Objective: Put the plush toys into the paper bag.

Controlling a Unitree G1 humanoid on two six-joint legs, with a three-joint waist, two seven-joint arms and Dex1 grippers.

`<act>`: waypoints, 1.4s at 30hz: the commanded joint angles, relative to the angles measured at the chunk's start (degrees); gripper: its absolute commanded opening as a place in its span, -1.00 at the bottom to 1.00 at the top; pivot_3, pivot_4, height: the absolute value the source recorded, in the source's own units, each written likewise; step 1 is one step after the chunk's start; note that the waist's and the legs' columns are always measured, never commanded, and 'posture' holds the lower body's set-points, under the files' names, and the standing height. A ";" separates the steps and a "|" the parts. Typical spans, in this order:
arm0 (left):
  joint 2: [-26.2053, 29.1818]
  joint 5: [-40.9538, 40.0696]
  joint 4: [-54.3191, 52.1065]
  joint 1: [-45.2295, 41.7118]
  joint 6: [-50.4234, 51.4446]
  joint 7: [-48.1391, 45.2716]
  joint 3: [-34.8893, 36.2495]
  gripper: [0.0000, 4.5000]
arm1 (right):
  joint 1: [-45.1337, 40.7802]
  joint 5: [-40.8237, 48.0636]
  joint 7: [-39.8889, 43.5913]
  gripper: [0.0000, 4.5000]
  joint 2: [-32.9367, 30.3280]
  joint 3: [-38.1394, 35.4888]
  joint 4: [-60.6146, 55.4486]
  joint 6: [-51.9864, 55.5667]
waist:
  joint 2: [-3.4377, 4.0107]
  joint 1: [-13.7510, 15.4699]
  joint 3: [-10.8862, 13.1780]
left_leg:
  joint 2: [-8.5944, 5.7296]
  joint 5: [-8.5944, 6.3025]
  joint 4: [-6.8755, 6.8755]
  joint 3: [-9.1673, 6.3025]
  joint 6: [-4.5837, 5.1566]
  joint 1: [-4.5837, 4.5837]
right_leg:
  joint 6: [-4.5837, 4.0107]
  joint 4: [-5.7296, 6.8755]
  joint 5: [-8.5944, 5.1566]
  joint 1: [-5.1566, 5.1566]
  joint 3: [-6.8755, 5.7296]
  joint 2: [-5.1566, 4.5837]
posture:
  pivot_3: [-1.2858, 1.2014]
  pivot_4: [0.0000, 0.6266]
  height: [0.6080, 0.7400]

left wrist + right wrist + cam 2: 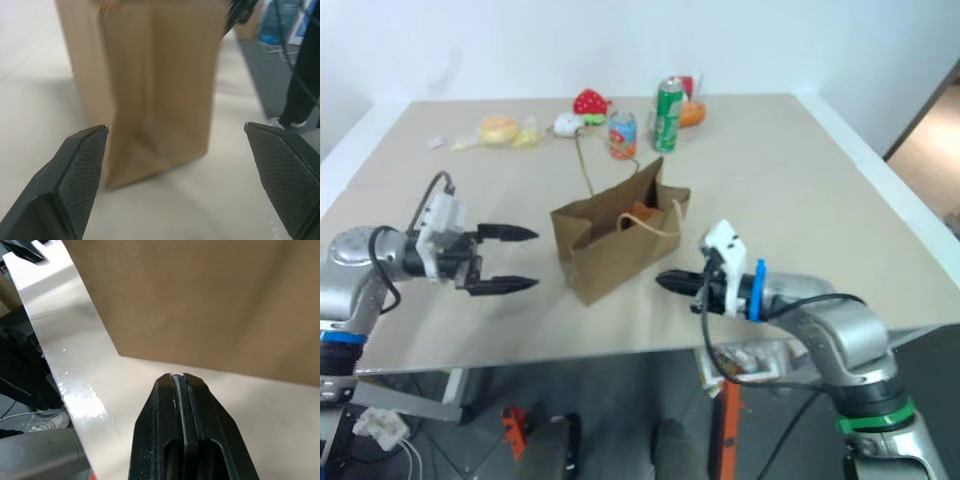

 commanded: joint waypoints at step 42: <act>-12.44 8.62 -12.31 -4.40 11.38 20.24 -8.10 0.89 | -8.35 -9.55 -9.74 -0.99 17.35 3.59 3.01 -2.61 | -0.01 -0.09 -0.01 | 0.00 0.04 0.09 -0.05 0.06 0.08 | 0.10 0.12 0.13 0.08 0.02 0.06 | 0.03 -0.52 1.00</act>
